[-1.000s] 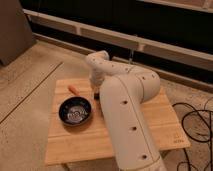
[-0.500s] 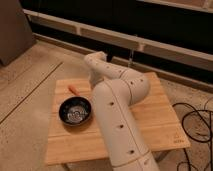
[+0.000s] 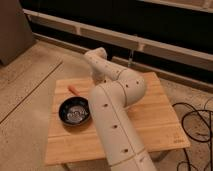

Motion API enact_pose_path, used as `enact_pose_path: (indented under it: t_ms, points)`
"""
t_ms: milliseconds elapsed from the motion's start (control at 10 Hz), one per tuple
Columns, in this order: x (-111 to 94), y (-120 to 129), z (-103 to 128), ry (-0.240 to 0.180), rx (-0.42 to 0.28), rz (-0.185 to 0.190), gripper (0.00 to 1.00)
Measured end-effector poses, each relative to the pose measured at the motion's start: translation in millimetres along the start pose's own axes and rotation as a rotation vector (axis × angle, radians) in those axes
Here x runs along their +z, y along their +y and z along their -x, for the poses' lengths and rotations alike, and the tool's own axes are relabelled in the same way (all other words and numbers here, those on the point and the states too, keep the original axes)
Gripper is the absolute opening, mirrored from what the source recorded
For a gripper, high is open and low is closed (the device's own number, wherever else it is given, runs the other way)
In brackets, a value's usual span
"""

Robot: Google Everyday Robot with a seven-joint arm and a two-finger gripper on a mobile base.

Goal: Push the eraser across the table

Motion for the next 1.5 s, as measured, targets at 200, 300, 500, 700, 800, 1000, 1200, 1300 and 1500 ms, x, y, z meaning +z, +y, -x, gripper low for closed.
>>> enact_pose_path:
  t_ms: [200, 300, 500, 700, 800, 1000, 1200, 1300, 1500]
  points:
    - [-15, 4, 18, -0.069, -0.031, 0.053, 0.03]
    - [-18, 4, 20, -0.085, -0.040, 0.076, 0.03]
    - [-20, -6, 6, -0.060, -0.051, 0.067, 0.03]
    - [-42, -41, -23, -0.001, -0.045, -0.073, 0.03]
    - [-56, -51, -34, 0.011, -0.039, -0.123, 0.03]
    - [-71, -64, -62, 0.060, -0.019, -0.193, 0.03]
    - [-56, -61, -101, 0.173, 0.001, -0.218, 0.03]
    - [-47, -55, -109, 0.212, 0.009, -0.215, 0.03]
    - [-23, -56, -116, 0.287, 0.029, -0.218, 0.03]
